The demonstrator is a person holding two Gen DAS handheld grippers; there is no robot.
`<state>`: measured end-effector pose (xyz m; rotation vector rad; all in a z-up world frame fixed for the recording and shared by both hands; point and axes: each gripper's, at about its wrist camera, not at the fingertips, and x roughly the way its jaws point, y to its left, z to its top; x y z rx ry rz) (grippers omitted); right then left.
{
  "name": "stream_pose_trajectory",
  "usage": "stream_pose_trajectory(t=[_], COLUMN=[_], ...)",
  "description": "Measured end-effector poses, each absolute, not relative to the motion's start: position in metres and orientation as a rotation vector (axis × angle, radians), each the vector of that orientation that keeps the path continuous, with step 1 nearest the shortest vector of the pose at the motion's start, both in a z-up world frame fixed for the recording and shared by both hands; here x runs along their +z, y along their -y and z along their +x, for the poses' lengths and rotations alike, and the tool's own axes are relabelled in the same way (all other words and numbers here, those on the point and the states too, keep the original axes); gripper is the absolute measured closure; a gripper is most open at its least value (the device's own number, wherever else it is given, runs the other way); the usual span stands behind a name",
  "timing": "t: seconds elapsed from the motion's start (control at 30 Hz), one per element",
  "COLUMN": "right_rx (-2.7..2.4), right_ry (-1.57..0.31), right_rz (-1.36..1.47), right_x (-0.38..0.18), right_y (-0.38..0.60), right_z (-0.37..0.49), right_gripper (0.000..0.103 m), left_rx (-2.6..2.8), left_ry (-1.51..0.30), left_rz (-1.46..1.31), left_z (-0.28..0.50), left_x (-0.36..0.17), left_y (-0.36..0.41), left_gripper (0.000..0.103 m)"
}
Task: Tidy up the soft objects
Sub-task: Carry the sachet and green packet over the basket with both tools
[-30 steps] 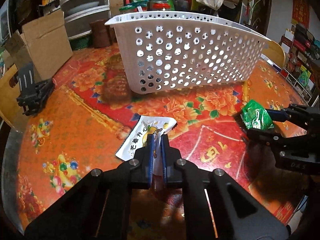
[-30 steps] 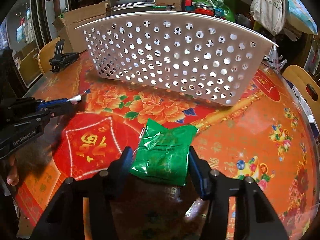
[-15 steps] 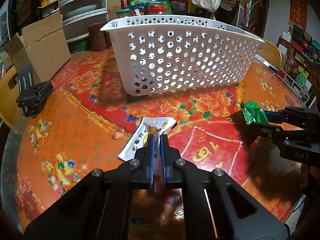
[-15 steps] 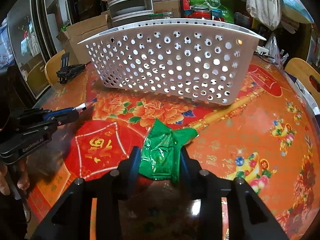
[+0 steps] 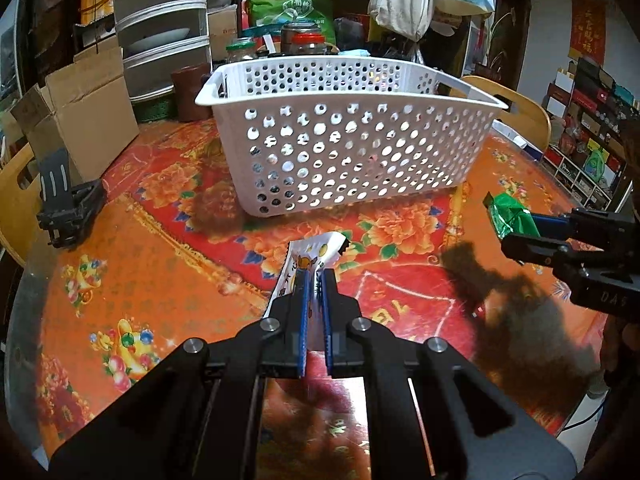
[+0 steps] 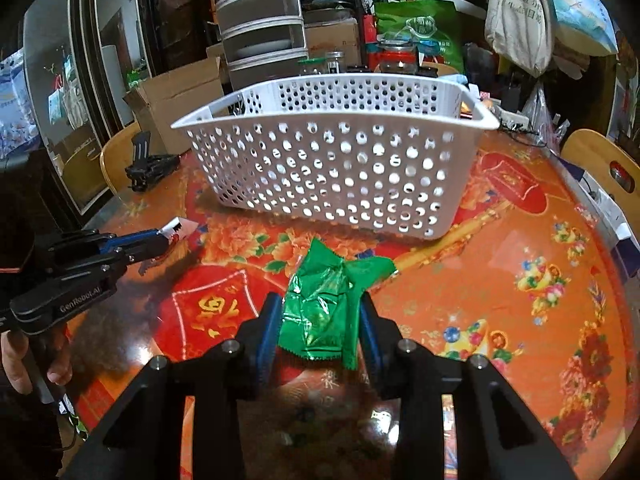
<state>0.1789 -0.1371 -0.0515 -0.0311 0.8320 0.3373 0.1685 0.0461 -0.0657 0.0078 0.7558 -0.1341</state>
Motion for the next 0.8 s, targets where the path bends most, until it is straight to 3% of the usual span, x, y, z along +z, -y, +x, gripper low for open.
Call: stream_pose_trajectory(t=[0.8], right_rx=[0.339], right_ry=[-0.724], right_rz=[-0.022], right_x=[0.018], right_y=[0.168], right_z=[0.173], right_gripper=[0.067], left_rx=[-0.143], left_ry=[-0.664], left_rz=[0.014], left_z=[0.146], left_x=[-0.005], left_y=[-0.028], left_gripper=[0.098])
